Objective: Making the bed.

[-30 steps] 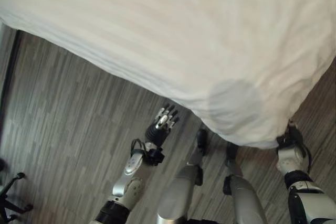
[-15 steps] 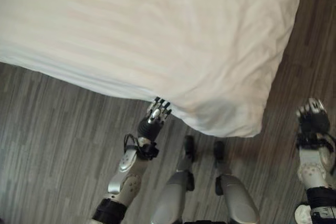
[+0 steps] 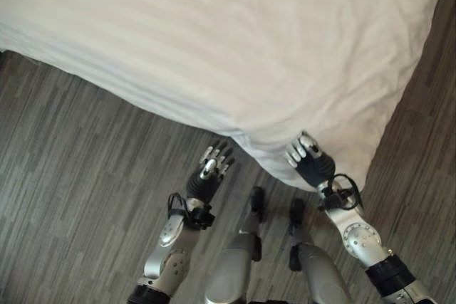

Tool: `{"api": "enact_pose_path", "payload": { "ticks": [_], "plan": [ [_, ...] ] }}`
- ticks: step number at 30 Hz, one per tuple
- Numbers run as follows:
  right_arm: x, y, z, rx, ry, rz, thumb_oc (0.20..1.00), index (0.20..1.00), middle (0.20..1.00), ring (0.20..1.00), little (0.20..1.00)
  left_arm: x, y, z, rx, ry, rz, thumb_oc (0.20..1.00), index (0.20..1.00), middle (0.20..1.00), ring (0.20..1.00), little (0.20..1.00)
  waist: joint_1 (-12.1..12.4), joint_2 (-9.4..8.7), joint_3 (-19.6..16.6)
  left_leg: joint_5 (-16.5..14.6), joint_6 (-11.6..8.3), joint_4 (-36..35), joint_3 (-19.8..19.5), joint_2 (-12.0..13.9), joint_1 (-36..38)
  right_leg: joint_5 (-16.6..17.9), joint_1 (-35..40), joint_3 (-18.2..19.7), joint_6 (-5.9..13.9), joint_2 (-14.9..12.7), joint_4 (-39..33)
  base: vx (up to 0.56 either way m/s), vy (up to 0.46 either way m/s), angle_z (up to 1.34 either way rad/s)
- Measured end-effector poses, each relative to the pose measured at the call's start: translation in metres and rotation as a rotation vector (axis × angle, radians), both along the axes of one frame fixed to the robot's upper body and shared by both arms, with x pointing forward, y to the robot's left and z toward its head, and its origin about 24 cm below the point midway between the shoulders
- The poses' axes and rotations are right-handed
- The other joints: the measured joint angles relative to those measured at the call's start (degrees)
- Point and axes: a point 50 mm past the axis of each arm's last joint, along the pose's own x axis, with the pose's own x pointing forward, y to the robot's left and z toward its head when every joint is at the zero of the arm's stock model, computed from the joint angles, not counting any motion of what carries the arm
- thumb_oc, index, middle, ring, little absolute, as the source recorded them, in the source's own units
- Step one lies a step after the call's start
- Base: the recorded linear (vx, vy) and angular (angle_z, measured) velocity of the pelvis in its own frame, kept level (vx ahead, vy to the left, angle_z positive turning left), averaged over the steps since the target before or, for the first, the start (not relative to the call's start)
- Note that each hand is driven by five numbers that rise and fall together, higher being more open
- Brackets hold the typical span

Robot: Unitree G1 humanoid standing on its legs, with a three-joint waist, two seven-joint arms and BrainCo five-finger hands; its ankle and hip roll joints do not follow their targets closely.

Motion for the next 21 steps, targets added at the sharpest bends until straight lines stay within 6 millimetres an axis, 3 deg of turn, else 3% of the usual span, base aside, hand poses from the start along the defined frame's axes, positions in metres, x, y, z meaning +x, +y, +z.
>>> {"api": "enact_pose_path", "payload": {
  "ticks": [6,10,15,18,21],
  "plan": [
    [0.003,-0.012,0.0,-0.046,-0.005,-0.022,0.2,0.2,0.2,0.2,0.2,0.0,-0.002,-0.008,-0.006,0.028,0.009,1.0,1.0,1.0,1.0,1.0,0.0,1.07,-0.7,-0.2,-0.33,0.0,-0.1,0.0,-0.8,0.0,-0.7,-0.2,0.0,0.0,0.0,0.0,0.0,0.0],
    [0.005,-0.023,-0.011,-0.095,0.043,-0.056,0.2,0.2,0.2,0.2,0.2,0.002,-0.004,-0.006,-0.006,0.019,0.004,1.0,1.0,1.0,1.0,1.0,-0.1,1.18,-0.7,0.1,0.05,0.0,-0.2,0.1,-1.2,-0.1,-1.1,-0.2,0.08,0.1,0.0,0.0,0.0,0.0],
    [0.014,-0.023,-0.01,-0.138,0.048,-0.074,0.2,0.2,0.2,0.2,0.2,0.008,-0.005,-0.003,-0.002,0.006,0.001,1.0,1.0,1.0,1.0,1.0,-0.1,1.21,-0.7,0.2,-0.02,0.0,-0.1,0.3,-1.9,-0.1,-1.8,-0.3,0.1,0.3,0.0,0.0,0.0,0.0],
    [0.024,-0.032,-0.024,-0.25,0.085,-0.108,0.2,0.2,0.2,0.2,0.2,0.009,-0.003,-0.008,0.005,0.029,0.011,1.0,1.0,1.0,1.0,1.0,0.2,1.21,-0.7,0.2,-0.04,0.0,-0.1,0.5,-2.2,-0.1,-2.3,-0.3,0.09,0.5,0.0,0.0,0.0,0.0],
    [0.038,-0.077,-0.065,-0.405,0.333,-0.329,0.2,0.2,0.2,0.2,0.2,0.012,-0.002,-0.016,0.022,0.066,0.018,1.0,1.0,1.0,1.0,1.0,1.5,1.57,-0.7,0.4,-0.4,0.0,-0.1,0.5,-3.9,0.0,-4.0,-0.1,-0.01,0.5,0.0,0.0,0.0,-0.01]
  ]
}}
